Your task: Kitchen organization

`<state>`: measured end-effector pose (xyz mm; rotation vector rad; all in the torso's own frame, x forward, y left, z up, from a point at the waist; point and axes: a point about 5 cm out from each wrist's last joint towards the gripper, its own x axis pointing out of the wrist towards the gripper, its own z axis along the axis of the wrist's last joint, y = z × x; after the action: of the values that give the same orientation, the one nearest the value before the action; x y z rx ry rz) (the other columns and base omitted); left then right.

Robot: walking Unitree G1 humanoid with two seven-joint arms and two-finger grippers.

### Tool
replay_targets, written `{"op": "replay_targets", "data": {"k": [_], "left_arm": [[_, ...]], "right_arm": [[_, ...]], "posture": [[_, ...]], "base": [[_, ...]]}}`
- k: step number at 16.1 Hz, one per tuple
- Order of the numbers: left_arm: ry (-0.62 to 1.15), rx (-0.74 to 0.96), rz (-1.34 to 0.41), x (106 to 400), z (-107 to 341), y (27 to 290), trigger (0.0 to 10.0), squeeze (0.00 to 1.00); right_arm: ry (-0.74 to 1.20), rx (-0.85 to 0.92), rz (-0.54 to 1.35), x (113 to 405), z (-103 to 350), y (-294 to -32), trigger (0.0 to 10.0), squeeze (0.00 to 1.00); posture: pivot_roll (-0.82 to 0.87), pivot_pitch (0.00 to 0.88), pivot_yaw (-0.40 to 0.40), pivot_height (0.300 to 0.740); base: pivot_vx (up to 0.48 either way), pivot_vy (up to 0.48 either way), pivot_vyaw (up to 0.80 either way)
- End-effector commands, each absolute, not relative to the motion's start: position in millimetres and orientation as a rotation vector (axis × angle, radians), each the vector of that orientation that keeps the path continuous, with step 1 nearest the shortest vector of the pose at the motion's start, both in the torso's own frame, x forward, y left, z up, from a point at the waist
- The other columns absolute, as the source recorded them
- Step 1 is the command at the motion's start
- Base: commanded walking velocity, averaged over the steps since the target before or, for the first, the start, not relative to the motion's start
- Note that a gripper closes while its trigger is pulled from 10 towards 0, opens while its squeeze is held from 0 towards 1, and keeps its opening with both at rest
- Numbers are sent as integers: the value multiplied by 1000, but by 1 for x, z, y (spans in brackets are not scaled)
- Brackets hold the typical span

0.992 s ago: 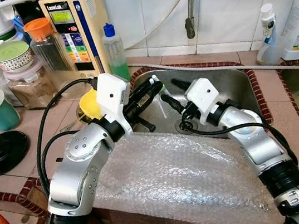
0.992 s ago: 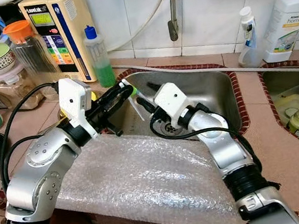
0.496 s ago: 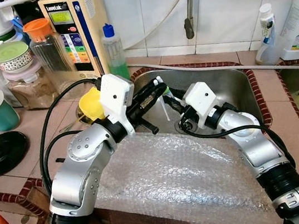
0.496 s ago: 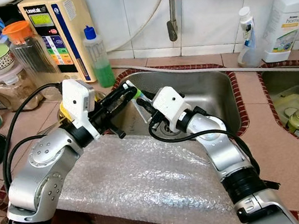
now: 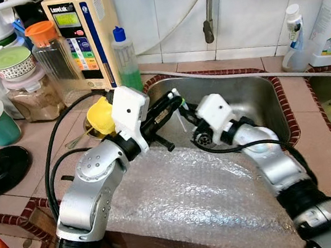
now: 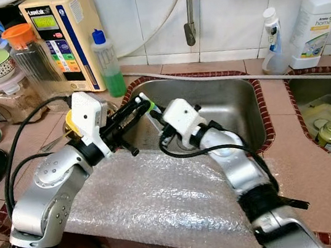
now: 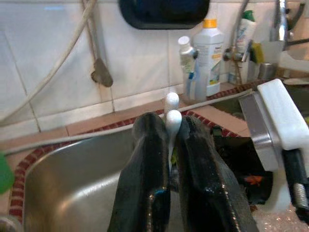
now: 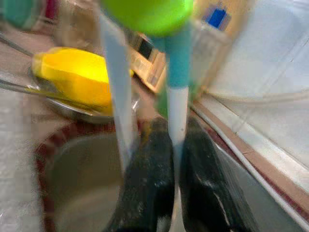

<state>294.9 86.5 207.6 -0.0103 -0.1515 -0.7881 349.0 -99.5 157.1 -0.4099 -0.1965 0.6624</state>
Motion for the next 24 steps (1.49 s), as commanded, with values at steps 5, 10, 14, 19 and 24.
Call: {"op": "replay_targets", "data": {"k": [5,10,14,19,24], "left_arm": [[-127,-23,-731,297,194,98,10000,1000],[-123,-16,-709,296,188,102,10000,1000],[-49,21,-686,293,175,110,10000,1000],[59,80,-742,293,162,108,10000,1000],[123,104,-766,287,152,106,10000,1000]], "right_arm": [[-45,-415,330,376,142,-119,0,0],[45,-432,280,378,123,-122,0,0],[165,-498,303,373,103,-130,0,0],[325,-581,359,369,87,-142,10000,1000],[401,-486,400,365,79,-144,10000,1000]], "posture": [[150,0,92,740],[168,0,75,740],[162,0,85,740],[152,0,93,740],[150,0,85,740]], "base": [[0,0,0],[0,0,0],[0,0,0],[0,0,0],[0,0,0]]}}
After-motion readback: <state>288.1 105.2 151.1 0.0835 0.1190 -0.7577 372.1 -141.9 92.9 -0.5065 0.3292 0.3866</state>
